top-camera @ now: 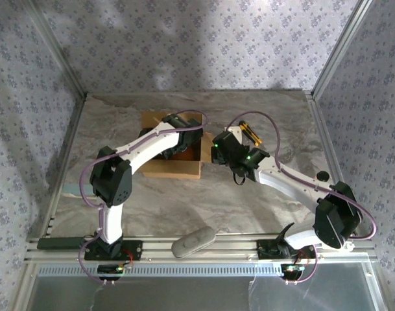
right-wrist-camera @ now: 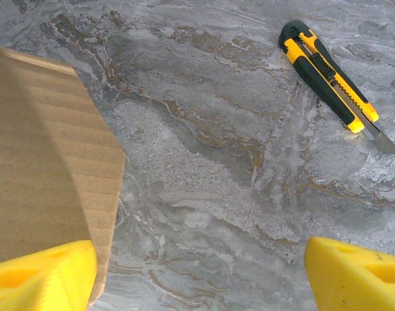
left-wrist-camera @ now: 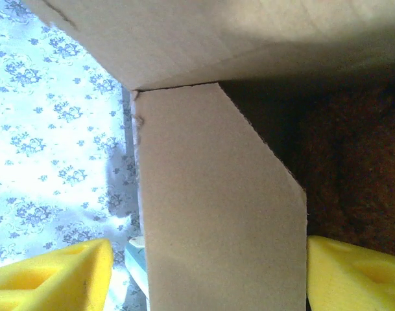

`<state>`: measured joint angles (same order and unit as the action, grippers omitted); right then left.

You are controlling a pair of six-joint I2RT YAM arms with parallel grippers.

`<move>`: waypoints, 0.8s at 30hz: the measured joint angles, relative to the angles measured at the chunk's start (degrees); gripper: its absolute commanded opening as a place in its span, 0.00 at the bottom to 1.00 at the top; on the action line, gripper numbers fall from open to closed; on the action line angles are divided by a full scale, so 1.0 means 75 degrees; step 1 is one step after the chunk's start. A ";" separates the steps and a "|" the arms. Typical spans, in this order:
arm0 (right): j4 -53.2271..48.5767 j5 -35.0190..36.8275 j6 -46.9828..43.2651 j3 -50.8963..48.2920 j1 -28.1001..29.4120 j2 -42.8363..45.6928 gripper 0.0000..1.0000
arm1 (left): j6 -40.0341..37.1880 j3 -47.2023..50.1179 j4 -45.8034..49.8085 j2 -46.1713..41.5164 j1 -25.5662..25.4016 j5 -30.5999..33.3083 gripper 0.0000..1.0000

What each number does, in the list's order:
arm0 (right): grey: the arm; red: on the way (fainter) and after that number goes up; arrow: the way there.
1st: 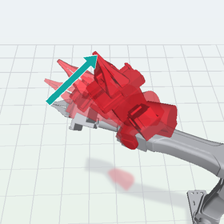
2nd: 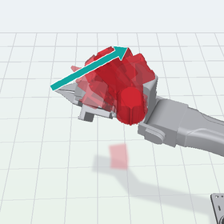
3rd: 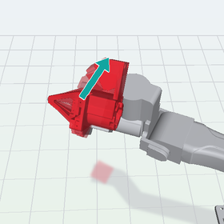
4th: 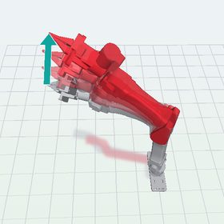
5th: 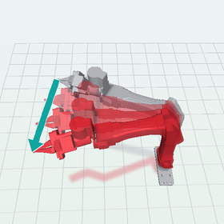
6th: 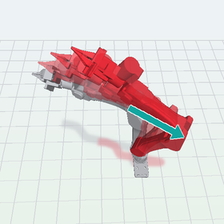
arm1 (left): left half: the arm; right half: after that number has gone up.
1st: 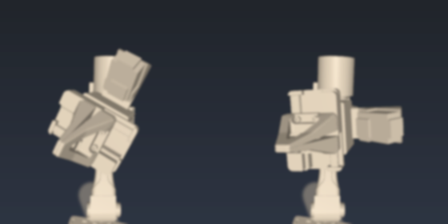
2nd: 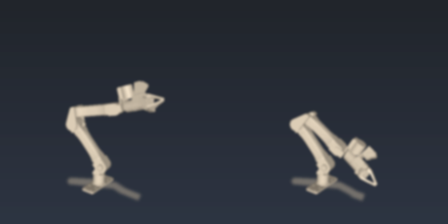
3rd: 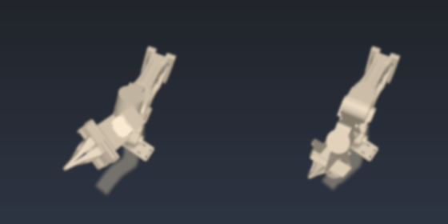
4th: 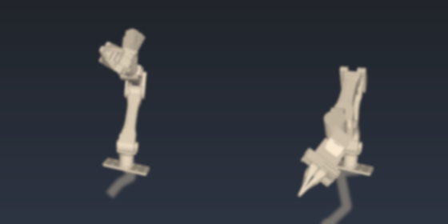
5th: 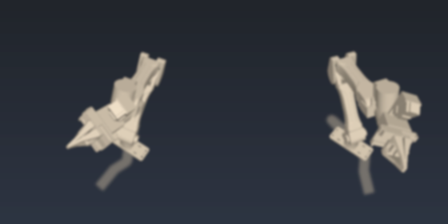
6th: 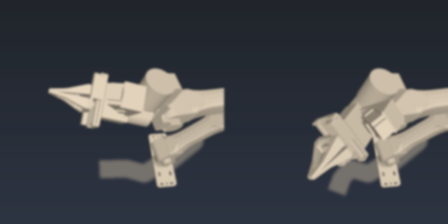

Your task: Unpack the express box

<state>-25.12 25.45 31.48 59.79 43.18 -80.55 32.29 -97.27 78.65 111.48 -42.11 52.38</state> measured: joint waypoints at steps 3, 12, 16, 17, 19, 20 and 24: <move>-0.0006 0.0003 0.0000 0.0000 0.0015 0.0000 0.84 | 0.0026 -0.0067 0.0087 -0.0119 0.0000 0.0052 0.76; -0.0020 0.0026 0.0000 0.0000 0.0012 0.0000 0.84 | 0.0050 -0.0169 0.0268 -0.0242 0.0000 0.0140 0.76; -0.0061 0.0070 -0.0006 0.0006 0.0026 0.0003 0.84 | 0.0047 -0.0245 0.0353 -0.0350 0.0000 0.0169 0.76; -0.0105 0.0102 -0.0032 0.0029 0.0044 0.0009 0.84 | 0.0050 -0.0280 0.0376 -0.0367 0.0000 0.0175 0.76; -0.0251 0.0210 -0.0090 0.0128 0.0105 0.0032 0.84 | 0.0050 -0.0323 0.0379 -0.0405 0.0000 0.0198 0.76; -0.0344 0.0289 -0.0125 0.0224 0.0166 0.0061 0.84 | 0.0047 -0.0329 0.0385 -0.0423 0.0000 0.0216 0.76; -0.0481 0.0525 -0.0323 0.0653 0.0539 0.0306 0.85 | 0.0047 -0.0344 0.0449 -0.0428 0.0000 0.0227 0.76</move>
<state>-28.73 29.39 29.06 64.69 47.22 -78.26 32.64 -99.85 82.02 108.27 -42.11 54.08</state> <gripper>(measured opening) 0.845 0.758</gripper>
